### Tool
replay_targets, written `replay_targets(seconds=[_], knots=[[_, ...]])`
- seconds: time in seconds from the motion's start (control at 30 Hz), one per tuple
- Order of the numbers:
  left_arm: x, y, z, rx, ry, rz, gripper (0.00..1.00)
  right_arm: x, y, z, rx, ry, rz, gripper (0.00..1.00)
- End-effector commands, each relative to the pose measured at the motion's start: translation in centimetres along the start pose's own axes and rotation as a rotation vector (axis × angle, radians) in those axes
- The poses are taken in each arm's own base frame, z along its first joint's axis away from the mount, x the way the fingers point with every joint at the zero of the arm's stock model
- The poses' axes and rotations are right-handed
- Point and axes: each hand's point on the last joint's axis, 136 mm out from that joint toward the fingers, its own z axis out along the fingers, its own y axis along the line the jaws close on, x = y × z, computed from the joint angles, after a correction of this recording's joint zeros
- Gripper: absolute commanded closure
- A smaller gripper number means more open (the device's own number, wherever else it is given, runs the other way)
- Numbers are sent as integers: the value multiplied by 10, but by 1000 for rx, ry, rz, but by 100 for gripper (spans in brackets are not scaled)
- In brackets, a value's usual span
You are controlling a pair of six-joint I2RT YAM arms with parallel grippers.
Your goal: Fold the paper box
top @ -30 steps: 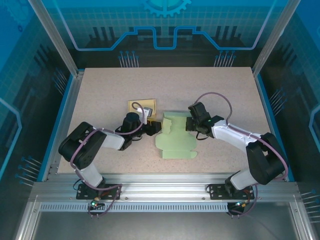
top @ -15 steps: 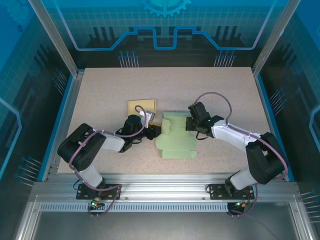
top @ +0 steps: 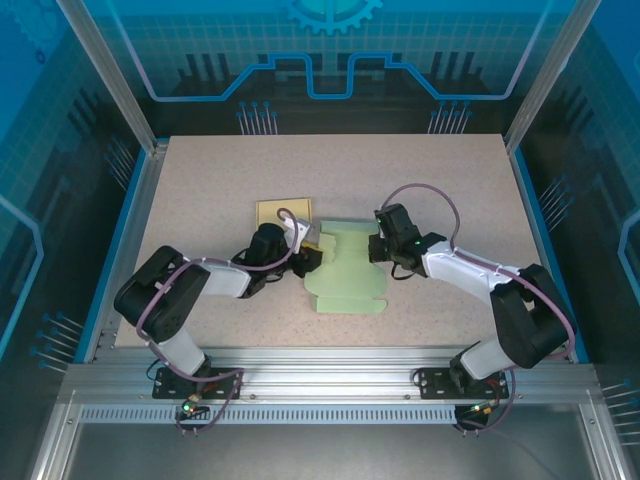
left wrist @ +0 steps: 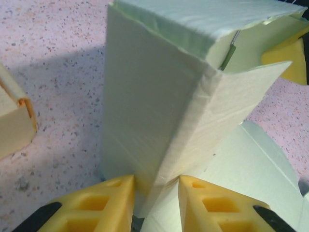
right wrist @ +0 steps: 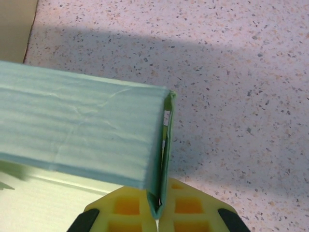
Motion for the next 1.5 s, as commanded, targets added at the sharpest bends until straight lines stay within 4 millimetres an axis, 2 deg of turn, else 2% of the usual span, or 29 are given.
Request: replay_targets(seconds=[0.0, 0.27, 0.33, 0.4, 0.57, 0.67, 0.77, 0.87, 1.07, 1.37, 1.47], knots=[[-23, -4, 7, 30, -57, 73, 68, 6, 16, 4, -57, 11, -69, 100], [-31, 7, 13, -25, -84, 68, 68, 8, 25, 5, -64, 22, -107, 100], [-33, 5, 11, -13, -97, 84, 61, 9, 25, 5, -60, 26, -111, 100], [-33, 1, 10, 3, -110, 97, 59, 9, 24, 6, -53, 29, -109, 100], [-30, 7, 11, -25, -104, 105, 65, 8, 26, 5, -57, 27, -112, 100], [-31, 9, 14, -29, -110, 104, 65, 8, 29, 3, -71, 27, -122, 100], [-36, 11, 17, -38, -131, 104, 59, 8, 33, 2, -85, 28, -133, 100], [-43, 15, 17, -61, -164, 97, 57, 9, 36, 1, -90, 29, -141, 100], [-47, 25, 18, -116, -182, 77, 69, 10, 39, 0, -95, 29, -152, 100], [-49, 48, 22, -232, -199, 25, 69, 17, 47, 0, -111, 42, -183, 100], [-54, 61, 17, -312, -219, -47, 76, 18, 49, -2, -119, 40, -186, 100]])
